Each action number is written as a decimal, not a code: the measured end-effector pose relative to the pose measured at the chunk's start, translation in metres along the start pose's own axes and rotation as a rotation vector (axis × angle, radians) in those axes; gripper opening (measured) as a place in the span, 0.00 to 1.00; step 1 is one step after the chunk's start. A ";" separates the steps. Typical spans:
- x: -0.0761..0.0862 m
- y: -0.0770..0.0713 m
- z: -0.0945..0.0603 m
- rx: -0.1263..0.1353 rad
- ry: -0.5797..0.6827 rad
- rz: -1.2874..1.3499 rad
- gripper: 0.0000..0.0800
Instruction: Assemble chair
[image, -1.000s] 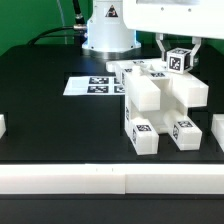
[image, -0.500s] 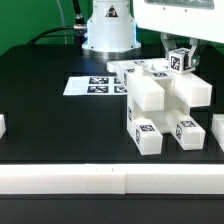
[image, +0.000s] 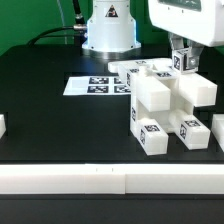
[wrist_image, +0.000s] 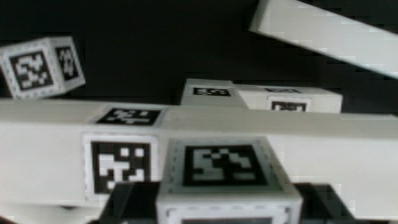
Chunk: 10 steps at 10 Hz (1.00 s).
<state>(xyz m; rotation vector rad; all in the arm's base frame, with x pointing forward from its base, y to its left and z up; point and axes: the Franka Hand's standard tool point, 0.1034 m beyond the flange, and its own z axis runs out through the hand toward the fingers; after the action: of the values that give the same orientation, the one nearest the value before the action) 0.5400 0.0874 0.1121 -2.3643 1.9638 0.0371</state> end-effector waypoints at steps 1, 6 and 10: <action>-0.001 0.000 0.000 0.000 -0.002 -0.016 0.44; -0.002 -0.002 -0.003 -0.025 -0.013 -0.309 0.80; -0.001 -0.001 -0.002 -0.023 -0.017 -0.598 0.81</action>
Offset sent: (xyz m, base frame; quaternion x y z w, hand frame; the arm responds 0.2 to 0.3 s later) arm 0.0055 -0.0042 0.0053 -0.0211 -0.0062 -0.0785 0.9967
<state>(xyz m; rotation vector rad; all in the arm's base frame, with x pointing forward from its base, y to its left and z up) 0.5411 0.0889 0.1147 -2.8409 1.1799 0.0473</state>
